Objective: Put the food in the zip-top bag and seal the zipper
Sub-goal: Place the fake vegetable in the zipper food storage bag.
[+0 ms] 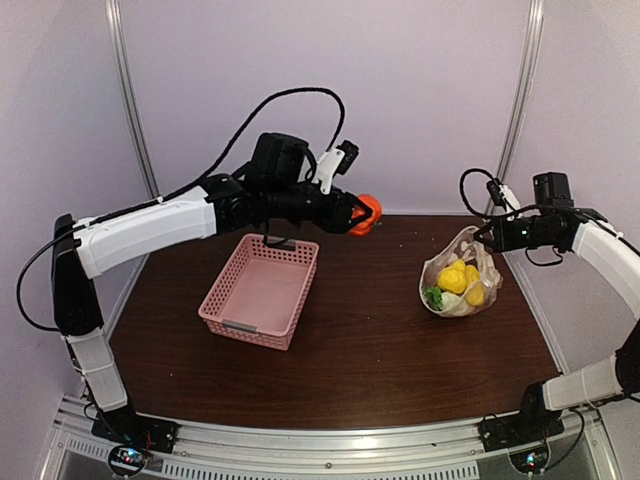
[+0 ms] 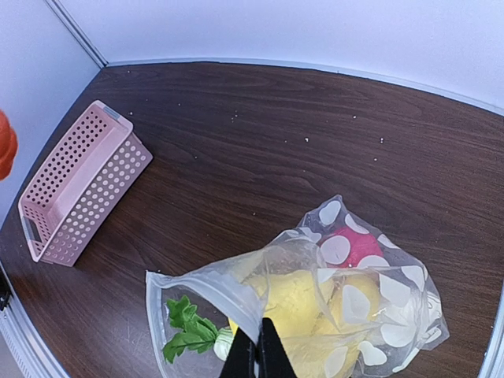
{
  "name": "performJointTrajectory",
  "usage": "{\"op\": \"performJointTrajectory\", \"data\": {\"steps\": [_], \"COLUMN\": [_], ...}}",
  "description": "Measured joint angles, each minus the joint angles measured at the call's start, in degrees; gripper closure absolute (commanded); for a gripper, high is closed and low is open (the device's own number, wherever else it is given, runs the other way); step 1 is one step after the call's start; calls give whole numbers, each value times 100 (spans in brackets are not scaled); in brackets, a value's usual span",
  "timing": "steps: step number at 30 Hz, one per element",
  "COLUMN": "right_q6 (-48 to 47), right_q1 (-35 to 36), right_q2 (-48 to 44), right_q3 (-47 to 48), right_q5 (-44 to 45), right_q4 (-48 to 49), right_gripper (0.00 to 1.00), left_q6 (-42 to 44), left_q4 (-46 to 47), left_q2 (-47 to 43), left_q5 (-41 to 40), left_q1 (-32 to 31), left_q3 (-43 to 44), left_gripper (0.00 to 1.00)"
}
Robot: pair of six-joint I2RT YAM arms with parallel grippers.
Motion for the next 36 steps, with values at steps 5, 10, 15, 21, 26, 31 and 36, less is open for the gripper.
{"op": "performJointTrajectory", "data": {"steps": [5,10,15,21,26,31,36], "right_q6": [46,164,319,461,494,699,809], "right_q1": [0,0,9,46,72,72,76], "right_q2": [101,229,291,295,295,243,192], "right_q3": [286,503,551,546,542,433,376], "right_q5": [-131,-380,-673,-1071,-1360,-1598,-1755], "right_q4": [-192,-380,-466,-459,-452,-387,-321], "right_gripper": [100,100,100,100,100,100,100], "left_q6": [-772,-1349,-1672,-1814,-1814,-1816,-1810], "left_q4": [1709,2529,2743,2844,2828,2728,2522], "left_q2": [575,1510,2092,2417,2916,3340,3530], "left_q5": [1386,1993,2098,1864,1652,1388,1110], "left_q1": [-546,-820,-1008,-1086,-1075,-1075,-1075], "left_q3": [-28,337,713,1145,1781,2033,2111], "left_gripper": [54,54,55,55,56,54,36]}}
